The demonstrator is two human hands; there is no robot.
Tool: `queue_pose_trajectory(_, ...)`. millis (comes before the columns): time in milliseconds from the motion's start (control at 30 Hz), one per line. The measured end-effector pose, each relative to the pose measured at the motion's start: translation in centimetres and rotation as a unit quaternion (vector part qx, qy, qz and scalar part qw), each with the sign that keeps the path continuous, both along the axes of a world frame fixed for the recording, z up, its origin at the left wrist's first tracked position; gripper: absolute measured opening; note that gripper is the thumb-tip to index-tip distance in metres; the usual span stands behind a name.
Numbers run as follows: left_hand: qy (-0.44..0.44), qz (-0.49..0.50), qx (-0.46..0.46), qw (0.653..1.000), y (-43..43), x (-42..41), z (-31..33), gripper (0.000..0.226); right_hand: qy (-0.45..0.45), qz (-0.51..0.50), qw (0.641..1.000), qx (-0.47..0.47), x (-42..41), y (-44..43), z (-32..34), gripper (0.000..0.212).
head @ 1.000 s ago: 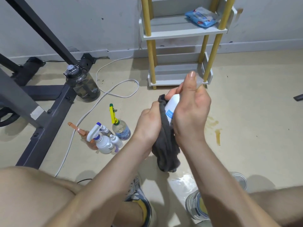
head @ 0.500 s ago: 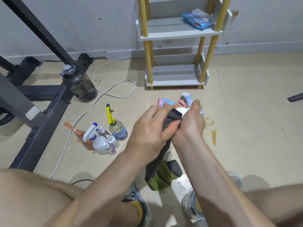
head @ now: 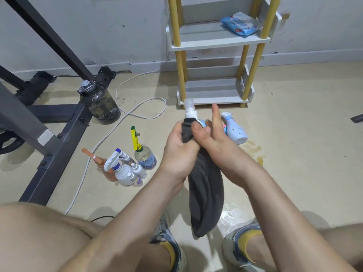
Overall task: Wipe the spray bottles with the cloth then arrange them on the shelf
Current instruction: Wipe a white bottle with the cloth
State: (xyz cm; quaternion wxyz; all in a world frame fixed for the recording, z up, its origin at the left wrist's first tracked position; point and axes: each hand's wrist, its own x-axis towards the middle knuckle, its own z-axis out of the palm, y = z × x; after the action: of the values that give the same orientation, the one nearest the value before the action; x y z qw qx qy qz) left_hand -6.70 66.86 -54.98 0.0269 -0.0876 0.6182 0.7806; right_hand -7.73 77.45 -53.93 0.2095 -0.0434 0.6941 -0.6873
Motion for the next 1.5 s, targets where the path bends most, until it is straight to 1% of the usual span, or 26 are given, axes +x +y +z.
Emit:
queue_pose_trajectory(67,-0.025,0.035,0.038,0.998,-0.5,-0.4,0.6,0.003,-0.028,0.075,0.997,0.011,0.3,0.8,0.1,0.095)
queue_pose_trajectory(133,-0.028,0.057,0.013,0.998,-1.5,-1.0,0.9,0.006,-0.001,0.128,0.99,0.064,0.6,1.7,-0.6,0.052)
queue_pose_trajectory(200,-0.018,0.034,-0.055,0.998,-2.8,-1.6,1.2,0.013,0.04,0.105,0.987,0.111,0.5,2.3,-1.3,0.019)
queue_pose_trajectory(267,-0.022,-0.003,-0.081,0.997,-3.3,-1.6,1.3,0.023,0.067,0.071,0.986,0.138,0.4,2.5,-1.5,0.019)
queue_pose_trajectory(333,-0.029,0.003,-0.097,0.995,-3.4,-1.5,1.3,0.027,0.101,0.054,0.978,0.173,0.1,2.9,-1.6,0.018)
queue_pose_trajectory(400,-0.025,0.057,-0.081,0.995,-3.8,-2.0,1.7,0.023,0.134,0.076,0.961,0.231,0.3,3.7,-2.1,0.02)
queue_pose_trajectory(467,-0.02,0.135,-0.054,0.989,-4.9,-2.8,2.3,0.019,0.128,0.074,0.96,0.237,0.5,5.0,-3.0,0.016)
queue_pose_trajectory(500,-0.012,0.155,-0.062,0.986,-5.5,-3.1,2.2,0.019,0.099,0.028,0.979,0.177,0.7,5.7,-3.4,0.019)
queue_pose_trajectory(533,-0.005,0.157,-0.072,0.985,-5.7,-3.2,2.1,0.019,0.05,-0.03,0.996,0.072,0.9,6.0,-3.0,0.022)
queue_pose_trajectory(600,-0.007,0.135,-0.073,0.988,-4.6,-2.5,1.8,0.019,-0.017,-0.094,0.992,-0.088,1.4,5.0,-1.7,0.027)
queue_pose_trajectory(633,-0.022,0.119,-0.06,0.991,-3.6,-2.1,1.5,0.021,0.006,-0.072,0.993,-0.096,1.9,3.7,-1.0,0.026)
queue_pose_trajectory(700,-0.086,0.103,0.012,0.991,-1.5,-1.3,1.6,0.03,0.133,-0.015,0.991,-0.007,3.6,0.0,0.0,0.021)
queue_pose_trajectory(767,-0.108,0.106,0.033,0.988,-0.6,-0.7,1.6,0.037,0.25,-0.058,0.963,0.082,4.3,-2.9,-1.0,0.037)
queue_pose_trajectory(800,-0.1,0.107,0.023,0.989,-0.4,-0.5,1.4,0.034,0.267,-0.097,0.954,0.096,3.9,-3.6,-1.2,0.043)
queue_pose_trajectory(833,-0.09,0.107,0.019,0.99,-0.2,-0.3,1.4,0.03,0.251,-0.144,0.954,0.078,3.1,-3.7,-1.4,0.044)
queue_pose_trajectory(900,-0.084,0.092,0.022,0.992,0.3,0.4,1.7,0.036,0.145,-0.199,0.969,-0.017,0.8,-3.4,-1.1,0.041)
queue_pose_trajectory(967,-0.067,0.085,-0.027,0.994,0.7,0.7,1.3,0.048,0.03,-0.186,0.978,-0.09,-0.4,-2.9,-0.7,0.036)
queue_pose_trajectory(1000,-0.053,0.101,-0.06,0.992,0.6,0.5,1.3,0.05,0.008,-0.166,0.982,-0.095,0.2,-2.8,-0.7,0.033)
queue_pose_trajectory(1033,-0.042,0.132,-0.077,0.987,0.1,-0.1,1.3,0.049,0.004,-0.148,0.984,-0.1,1.2,-2.9,-0.6,0.031)
queue_pose_trajectory(1133,-0.04,0.226,-0.053,0.972,-1.9,-2.1,1.4,0.04,0.055,-0.072,0.993,-0.082,4.5,-3.9,-1.5,0.036)
queue_pose_trajectory(1200,-0.036,0.241,-0.038,0.969,-1.8,-2.1,1.6,0.039,0.086,-0.104,0.989,-0.053,5.2,-5.2,-2.2,0.038)
queue_pose_trajectory(1267,-0.009,0.197,-0.026,0.98,-0.7,-1.3,1.5,0.035,0.048,-0.238,0.969,-0.033,4.0,-5.7,-2.6,0.028)
queue_pose_trajectory(1333,0.009,0.112,-0.018,0.994,-0.3,-0.6,1.7,0.025,-0.074,-0.319,0.94,-0.096,2.2,-5.1,-2.3,0.025)
queue_pose_trajectory(1367,0.02,0.057,-0.038,0.997,-0.8,-0.6,1.9,0.019,-0.131,-0.332,0.927,-0.118,1.2,-4.4,-2.2,0.025)
queue_pose_trajectory(1433,0.038,-0.04,-0.107,0.993,-2.5,-1.0,2.3,0.011,-0.182,-0.333,0.921,-0.089,-0.4,-2.5,-2.1,0.023)
queue_pose_trajectory(1500,0.027,-0.113,-0.131,0.985,-4.1,-1.2,2.6,0.02,-0.194,-0.319,0.925,-0.078,-1.2,-1.5,-1.9,0.021)
